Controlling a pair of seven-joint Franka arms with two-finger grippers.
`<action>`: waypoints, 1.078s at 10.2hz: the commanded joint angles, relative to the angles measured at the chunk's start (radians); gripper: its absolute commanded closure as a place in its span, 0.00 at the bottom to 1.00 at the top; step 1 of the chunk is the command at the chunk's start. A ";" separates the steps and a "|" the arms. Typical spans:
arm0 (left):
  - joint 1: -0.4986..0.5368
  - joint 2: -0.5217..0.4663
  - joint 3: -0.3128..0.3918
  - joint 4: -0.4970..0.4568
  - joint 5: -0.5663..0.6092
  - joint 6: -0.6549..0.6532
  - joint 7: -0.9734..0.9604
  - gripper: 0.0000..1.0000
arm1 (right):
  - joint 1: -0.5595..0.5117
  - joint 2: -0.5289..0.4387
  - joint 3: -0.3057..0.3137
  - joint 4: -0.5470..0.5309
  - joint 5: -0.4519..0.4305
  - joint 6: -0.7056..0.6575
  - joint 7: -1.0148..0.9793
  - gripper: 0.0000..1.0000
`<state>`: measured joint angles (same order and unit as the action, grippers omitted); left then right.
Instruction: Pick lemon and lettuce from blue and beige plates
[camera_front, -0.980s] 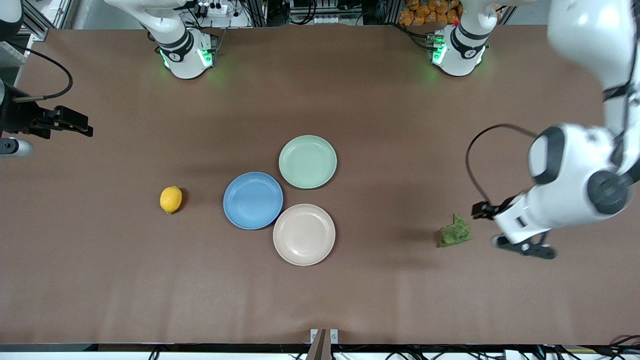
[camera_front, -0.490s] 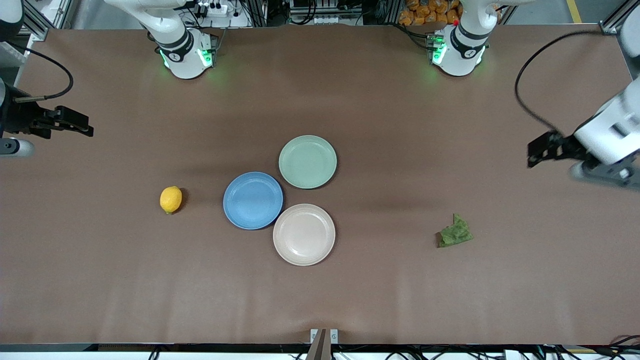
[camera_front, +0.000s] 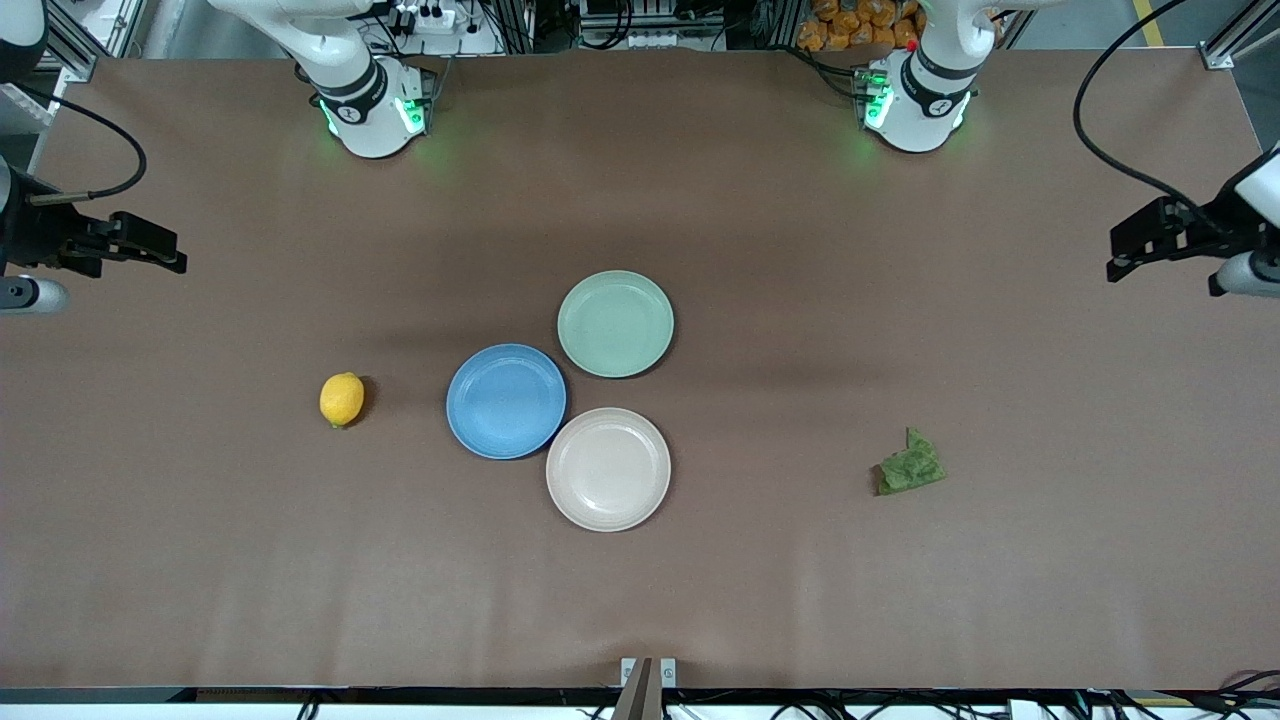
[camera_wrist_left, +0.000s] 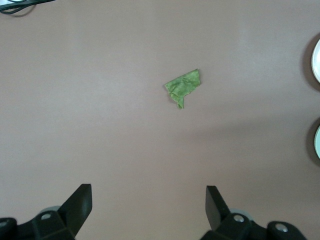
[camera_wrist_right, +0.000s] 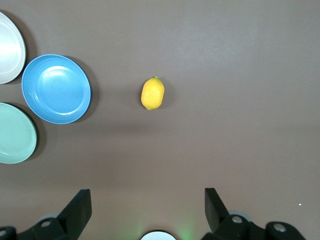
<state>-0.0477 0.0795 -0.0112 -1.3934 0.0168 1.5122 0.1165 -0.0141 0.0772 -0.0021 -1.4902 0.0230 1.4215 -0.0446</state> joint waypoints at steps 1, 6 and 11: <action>0.022 -0.056 -0.015 -0.062 0.015 -0.004 -0.008 0.00 | 0.002 -0.014 0.001 -0.012 -0.011 -0.003 -0.008 0.00; 0.051 -0.060 -0.029 -0.067 0.018 -0.004 0.005 0.00 | 0.002 -0.014 0.001 -0.012 -0.009 -0.003 -0.008 0.00; 0.043 -0.050 -0.029 -0.055 0.015 -0.004 -0.026 0.00 | 0.002 -0.014 0.001 -0.012 -0.008 -0.003 -0.008 0.00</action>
<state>-0.0064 0.0424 -0.0300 -1.4433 0.0168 1.5083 0.1138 -0.0141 0.0773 -0.0020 -1.4904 0.0230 1.4215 -0.0447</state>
